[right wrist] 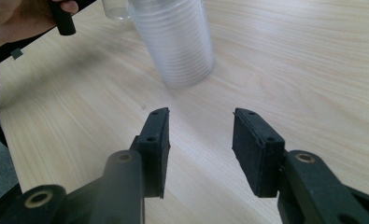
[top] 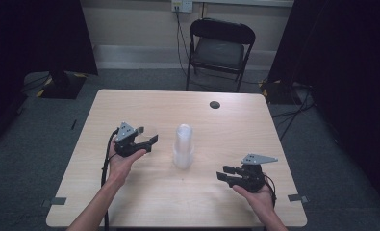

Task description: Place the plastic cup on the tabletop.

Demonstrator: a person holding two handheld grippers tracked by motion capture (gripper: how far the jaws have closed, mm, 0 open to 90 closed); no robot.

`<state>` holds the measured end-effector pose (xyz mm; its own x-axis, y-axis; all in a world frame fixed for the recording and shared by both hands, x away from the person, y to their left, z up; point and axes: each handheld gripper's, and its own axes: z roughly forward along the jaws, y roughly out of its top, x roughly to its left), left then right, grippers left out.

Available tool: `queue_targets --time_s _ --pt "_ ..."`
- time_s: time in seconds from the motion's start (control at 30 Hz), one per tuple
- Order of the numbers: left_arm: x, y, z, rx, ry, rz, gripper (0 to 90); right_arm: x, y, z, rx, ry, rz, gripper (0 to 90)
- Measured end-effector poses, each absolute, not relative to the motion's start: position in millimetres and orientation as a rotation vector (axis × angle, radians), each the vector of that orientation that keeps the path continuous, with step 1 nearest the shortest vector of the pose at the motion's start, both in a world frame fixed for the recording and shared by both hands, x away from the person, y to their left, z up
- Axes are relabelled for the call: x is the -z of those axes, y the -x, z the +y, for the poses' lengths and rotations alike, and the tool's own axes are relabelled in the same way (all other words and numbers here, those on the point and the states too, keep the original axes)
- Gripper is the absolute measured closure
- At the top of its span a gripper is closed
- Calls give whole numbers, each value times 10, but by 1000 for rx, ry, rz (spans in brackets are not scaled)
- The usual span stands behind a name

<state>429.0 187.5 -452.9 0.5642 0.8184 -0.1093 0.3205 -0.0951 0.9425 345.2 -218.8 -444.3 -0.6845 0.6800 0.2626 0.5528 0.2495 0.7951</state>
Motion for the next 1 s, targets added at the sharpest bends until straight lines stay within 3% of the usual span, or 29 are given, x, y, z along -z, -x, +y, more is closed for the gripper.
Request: queue_targets --time_s 1.0 --pt "4727 -4436 1961 -555 -1696 1020 260 4477 -3413 -2169 -1406 -1183 2380 587"
